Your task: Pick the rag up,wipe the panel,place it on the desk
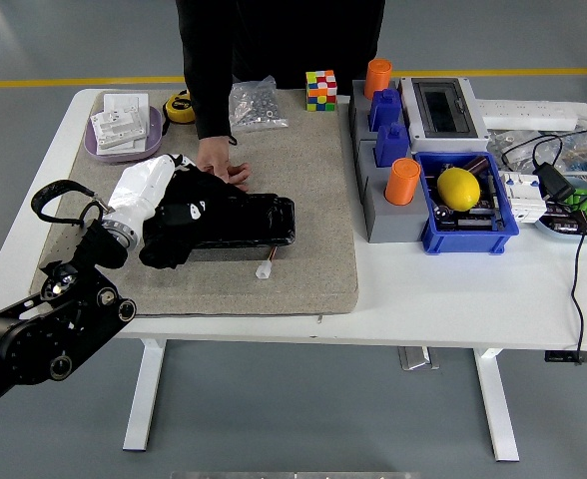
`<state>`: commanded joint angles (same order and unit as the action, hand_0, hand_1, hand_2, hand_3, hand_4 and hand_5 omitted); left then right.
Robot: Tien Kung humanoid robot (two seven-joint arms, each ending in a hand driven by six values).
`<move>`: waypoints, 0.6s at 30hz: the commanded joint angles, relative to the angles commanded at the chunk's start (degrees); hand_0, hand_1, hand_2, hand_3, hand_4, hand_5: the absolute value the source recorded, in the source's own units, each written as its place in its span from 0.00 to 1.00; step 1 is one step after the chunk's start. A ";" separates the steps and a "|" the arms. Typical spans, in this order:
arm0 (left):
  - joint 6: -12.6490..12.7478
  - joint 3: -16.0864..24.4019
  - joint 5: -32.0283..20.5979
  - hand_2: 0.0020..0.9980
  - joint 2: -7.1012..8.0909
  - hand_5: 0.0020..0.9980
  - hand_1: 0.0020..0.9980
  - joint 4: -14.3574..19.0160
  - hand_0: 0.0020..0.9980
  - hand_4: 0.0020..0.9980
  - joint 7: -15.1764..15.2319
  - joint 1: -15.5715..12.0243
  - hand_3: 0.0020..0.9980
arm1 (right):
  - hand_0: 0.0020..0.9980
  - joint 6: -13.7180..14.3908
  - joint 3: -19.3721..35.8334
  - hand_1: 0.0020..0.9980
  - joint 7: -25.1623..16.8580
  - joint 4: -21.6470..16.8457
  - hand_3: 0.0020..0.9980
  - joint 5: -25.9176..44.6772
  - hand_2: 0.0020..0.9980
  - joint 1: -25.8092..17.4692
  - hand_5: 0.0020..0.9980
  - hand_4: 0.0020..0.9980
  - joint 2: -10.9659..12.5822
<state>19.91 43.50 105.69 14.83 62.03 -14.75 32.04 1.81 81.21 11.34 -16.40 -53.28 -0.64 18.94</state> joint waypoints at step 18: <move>0.00 -9.45 -1.57 0.46 -3.91 0.00 0.15 -2.10 0.23 0.07 0.01 4.70 0.33 | 0.69 -0.52 -0.77 0.45 0.27 0.17 0.62 -0.25 0.64 0.33 0.70 1.00 0.55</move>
<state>19.91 34.05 104.12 10.92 59.93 -14.73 36.75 1.30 80.44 11.61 -16.23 -53.53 -0.30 19.49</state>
